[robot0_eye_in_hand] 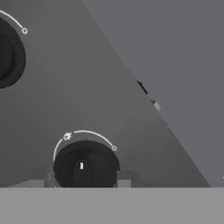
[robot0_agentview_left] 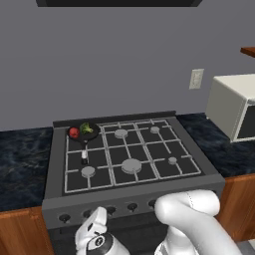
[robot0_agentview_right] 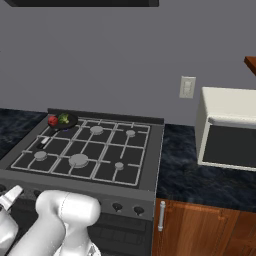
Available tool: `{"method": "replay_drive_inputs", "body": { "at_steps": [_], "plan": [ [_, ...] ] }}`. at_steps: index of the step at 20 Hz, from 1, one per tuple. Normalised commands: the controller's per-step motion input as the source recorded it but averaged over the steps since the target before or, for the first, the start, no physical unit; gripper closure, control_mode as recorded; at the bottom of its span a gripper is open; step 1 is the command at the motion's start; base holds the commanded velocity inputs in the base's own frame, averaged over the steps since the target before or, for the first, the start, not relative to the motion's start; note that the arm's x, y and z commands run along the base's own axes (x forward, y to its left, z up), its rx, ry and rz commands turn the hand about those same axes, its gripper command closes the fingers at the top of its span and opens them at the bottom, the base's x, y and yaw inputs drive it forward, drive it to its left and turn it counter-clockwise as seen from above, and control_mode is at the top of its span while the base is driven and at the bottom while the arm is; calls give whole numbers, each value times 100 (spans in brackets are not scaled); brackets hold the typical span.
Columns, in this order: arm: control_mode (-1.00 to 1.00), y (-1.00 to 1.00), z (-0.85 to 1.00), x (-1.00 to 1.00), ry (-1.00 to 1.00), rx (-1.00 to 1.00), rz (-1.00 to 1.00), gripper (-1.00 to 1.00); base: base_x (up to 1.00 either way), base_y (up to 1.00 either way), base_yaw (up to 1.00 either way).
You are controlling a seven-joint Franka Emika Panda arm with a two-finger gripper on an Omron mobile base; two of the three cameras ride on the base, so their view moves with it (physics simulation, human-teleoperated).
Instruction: Put the broccoli and bell pepper in the pan. Then turn on the rear left burner and set the heat to medium.
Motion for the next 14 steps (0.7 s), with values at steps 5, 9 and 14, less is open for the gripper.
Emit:
{"method": "replay_drive_inputs", "body": {
  "at_steps": [5,9,14],
  "plan": [
    [-100,-10,-8,-48,-2,-33,-12,100,0,0,0],
    [-100,-13,-6,-50,-4,-35,-12,100,0,0,0],
    [-100,-11,0,-33,-3,-34,-11,100,0,0,0]
  ]
}}
